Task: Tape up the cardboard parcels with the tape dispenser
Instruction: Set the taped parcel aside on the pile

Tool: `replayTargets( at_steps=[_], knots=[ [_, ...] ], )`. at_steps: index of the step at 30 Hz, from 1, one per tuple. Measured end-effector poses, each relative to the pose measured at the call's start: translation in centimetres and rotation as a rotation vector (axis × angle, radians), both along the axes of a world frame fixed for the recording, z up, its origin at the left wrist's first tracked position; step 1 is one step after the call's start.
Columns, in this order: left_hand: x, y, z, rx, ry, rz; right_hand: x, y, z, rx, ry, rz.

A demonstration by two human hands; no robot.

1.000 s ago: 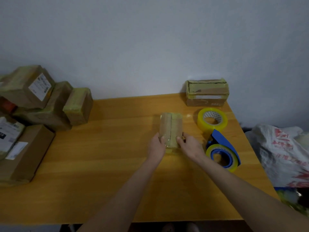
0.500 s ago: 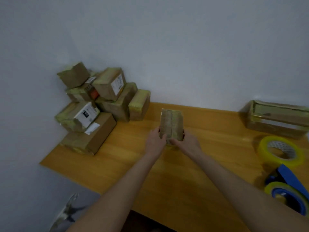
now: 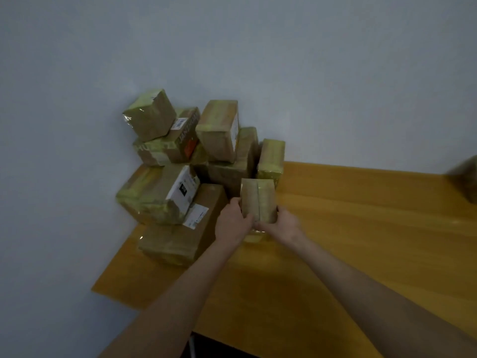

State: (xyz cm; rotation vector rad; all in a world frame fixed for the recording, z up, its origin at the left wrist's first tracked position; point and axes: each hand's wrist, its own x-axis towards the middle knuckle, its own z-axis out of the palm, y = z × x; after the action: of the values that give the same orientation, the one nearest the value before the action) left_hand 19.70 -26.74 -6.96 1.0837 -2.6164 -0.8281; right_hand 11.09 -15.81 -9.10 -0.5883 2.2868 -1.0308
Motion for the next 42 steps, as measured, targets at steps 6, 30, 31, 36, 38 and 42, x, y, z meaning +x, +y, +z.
replayTargets(
  at_steps=[6, 30, 31, 36, 38, 42],
  knots=[
    [2.1, -5.4, -0.4, -0.033, -0.040, -0.056, 2.8, -5.5, -0.8, 0.056, -0.010, -0.081],
    [-12.4, 12.6, 0.1, -0.295, -0.147, -0.540, -7.4, 13.5, 2.3, 0.351, 0.423, -0.217],
    [-13.6, 15.0, 0.1, -0.299, -0.139, -0.558, -8.5, 15.7, 2.3, 0.352, 0.429, -0.226],
    [-18.6, 26.9, -0.1, -0.286, -0.129, -0.590, -13.3, 28.0, 2.4, 0.377, 0.439, -0.228],
    [-20.1, 31.3, 0.0, -0.263, -0.158, -0.596, -14.9, 32.7, 2.6, 0.398, 0.437, -0.227],
    [-23.4, 37.9, 0.4, -0.249, -0.174, -0.617, -18.4, 39.6, 3.1, 0.414, 0.422, -0.256]
  ],
)
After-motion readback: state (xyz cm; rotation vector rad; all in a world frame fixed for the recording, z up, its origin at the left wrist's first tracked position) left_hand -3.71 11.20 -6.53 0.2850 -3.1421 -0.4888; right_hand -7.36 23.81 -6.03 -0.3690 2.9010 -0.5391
